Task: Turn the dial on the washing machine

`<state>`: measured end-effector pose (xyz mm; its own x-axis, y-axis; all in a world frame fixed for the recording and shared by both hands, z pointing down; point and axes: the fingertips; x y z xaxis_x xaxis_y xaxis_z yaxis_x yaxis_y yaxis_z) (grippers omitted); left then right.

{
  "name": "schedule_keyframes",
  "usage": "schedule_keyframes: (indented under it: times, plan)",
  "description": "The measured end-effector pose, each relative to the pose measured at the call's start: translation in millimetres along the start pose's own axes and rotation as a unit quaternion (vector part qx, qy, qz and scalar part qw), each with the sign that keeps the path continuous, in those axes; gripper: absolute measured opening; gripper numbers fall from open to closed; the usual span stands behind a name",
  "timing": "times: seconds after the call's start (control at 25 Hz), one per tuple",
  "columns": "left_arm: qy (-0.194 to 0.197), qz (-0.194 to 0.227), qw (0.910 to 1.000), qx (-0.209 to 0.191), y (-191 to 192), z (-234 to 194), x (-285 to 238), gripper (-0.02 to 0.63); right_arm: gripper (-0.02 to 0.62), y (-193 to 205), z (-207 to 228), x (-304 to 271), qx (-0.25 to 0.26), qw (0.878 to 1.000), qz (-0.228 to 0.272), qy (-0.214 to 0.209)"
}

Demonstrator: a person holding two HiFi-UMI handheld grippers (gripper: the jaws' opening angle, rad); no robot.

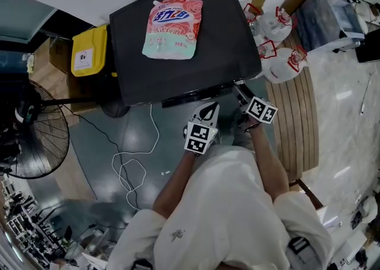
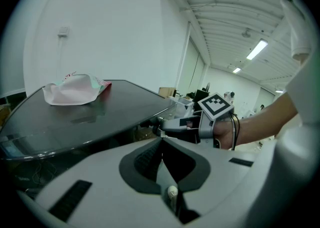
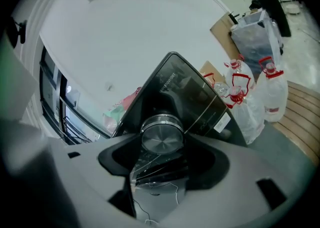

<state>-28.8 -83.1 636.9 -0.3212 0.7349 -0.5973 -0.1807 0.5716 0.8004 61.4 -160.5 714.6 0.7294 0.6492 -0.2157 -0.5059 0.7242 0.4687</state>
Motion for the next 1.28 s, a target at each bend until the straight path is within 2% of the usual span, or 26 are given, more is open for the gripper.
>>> schedule_keyframes:
  times: [0.32,0.76,1.28]
  plan:
    - [0.0,-0.001,1.0,0.0,0.1,1.9,-0.2,0.014,0.275,-0.8,-2.1,0.3,-0.053,0.998,0.024,-0.018]
    - [0.002,-0.004,1.0,-0.002,1.7,3.7,-2.9,0.014,0.276,-0.9,-0.3,-0.9,-0.097,0.994,0.044,-0.033]
    - [0.006,-0.006,1.0,-0.004,1.6,5.7,-4.1,0.014,0.276,0.7,1.9,0.1,-0.164,0.981,0.081,-0.056]
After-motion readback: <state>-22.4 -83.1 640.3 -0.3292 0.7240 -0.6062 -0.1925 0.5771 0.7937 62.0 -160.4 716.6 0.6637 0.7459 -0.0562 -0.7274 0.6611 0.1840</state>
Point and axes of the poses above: the fingertips, and each gripper's own axes: x backward along the fingers, z to its right, y out of its underside, and after that the axes turned 15 degrees about -y, right-handed
